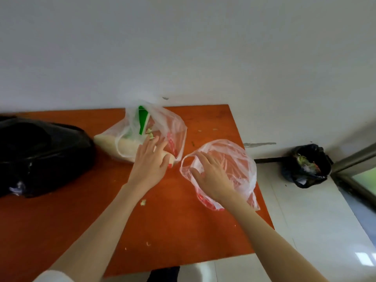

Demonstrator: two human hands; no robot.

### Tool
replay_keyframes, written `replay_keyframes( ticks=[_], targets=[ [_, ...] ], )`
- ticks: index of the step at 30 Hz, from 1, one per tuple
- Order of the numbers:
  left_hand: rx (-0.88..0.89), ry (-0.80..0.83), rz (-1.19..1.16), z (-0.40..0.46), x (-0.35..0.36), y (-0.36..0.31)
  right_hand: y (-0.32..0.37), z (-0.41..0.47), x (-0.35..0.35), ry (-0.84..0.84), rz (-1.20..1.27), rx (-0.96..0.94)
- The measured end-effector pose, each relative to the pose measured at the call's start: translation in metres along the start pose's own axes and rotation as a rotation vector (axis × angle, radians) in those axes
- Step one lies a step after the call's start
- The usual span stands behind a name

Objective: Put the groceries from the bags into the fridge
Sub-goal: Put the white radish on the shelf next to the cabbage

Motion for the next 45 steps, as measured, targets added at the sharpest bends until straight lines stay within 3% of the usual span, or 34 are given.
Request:
replay_keyframes(
  ticks=[5, 9, 13, 16, 20, 25, 32, 40, 45],
  targets=[
    [0.128, 0.183, 0.088, 0.045, 0.015, 0.026, 0.028, 0.062, 0.012, -0.113, 0.05, -0.044],
    [0.155, 0.18, 0.087, 0.055, 0.022, 0.04, 0.04, 0.102, 0.028, -0.158, 0.035, -0.08],
    [0.058, 0.147, 0.055, 0.049, 0.025, 0.064, 0.041, 0.126, 0.062, 0.016, 0.057, -0.077],
    [0.038, 0.21, 0.114, 0.046, 0.036, 0.083, 0.024, 0.126, 0.086, 0.153, 0.026, -0.008],
    [0.108, 0.232, 0.3, 0.053, 0.046, 0.087, 0.011, 0.121, 0.105, 0.286, -0.003, 0.046],
    [0.185, 0.422, 0.42, 0.069, 0.078, 0.078, 0.003, 0.123, 0.128, 0.355, -0.057, 0.048],
    [0.339, 0.505, 0.365, 0.081, 0.086, 0.077, -0.009, 0.124, 0.127, 0.423, 0.344, 0.162],
    [0.247, 0.436, 0.167, 0.092, 0.055, 0.078, -0.01, 0.133, 0.095, 0.328, 0.703, 0.266],
    [0.113, 0.229, -0.069, 0.111, 0.002, 0.069, 0.019, 0.148, 0.036, 0.017, 0.955, 0.193]
  ],
)
Point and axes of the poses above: each hand's wrist, its own z-axis towards the middle knuckle, its own x-axis out of the palm, y = z × x, the point moved 9 cm from there along z, towards the middle knuckle, and after that the axes turned 1 degree about z, right-handed, at the moved point
